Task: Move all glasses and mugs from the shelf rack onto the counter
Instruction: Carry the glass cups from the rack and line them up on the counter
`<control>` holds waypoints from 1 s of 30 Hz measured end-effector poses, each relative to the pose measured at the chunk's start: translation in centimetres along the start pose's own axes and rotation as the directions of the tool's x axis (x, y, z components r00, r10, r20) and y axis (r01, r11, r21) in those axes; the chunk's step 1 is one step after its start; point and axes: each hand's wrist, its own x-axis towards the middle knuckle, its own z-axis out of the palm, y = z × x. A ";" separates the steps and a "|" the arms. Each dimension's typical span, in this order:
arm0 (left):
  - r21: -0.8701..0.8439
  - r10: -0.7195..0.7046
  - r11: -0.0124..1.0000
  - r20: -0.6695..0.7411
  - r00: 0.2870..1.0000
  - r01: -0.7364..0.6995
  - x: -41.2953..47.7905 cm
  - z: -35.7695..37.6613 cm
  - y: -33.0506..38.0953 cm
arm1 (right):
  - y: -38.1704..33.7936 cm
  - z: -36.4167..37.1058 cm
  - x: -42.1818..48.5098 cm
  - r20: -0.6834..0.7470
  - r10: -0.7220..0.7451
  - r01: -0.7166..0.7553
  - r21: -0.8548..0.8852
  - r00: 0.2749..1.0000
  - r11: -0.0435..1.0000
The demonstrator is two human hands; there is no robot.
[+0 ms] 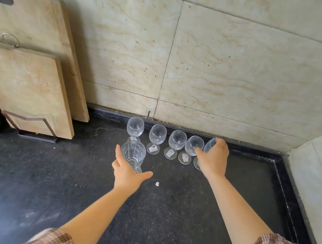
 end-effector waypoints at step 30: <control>0.263 0.110 0.963 -0.196 0.974 -0.056 -4.8 -10.2 -2.0 | -6.6 2.3 -8.9 0.487 -0.449 0.599 -0.210 0.749 0.773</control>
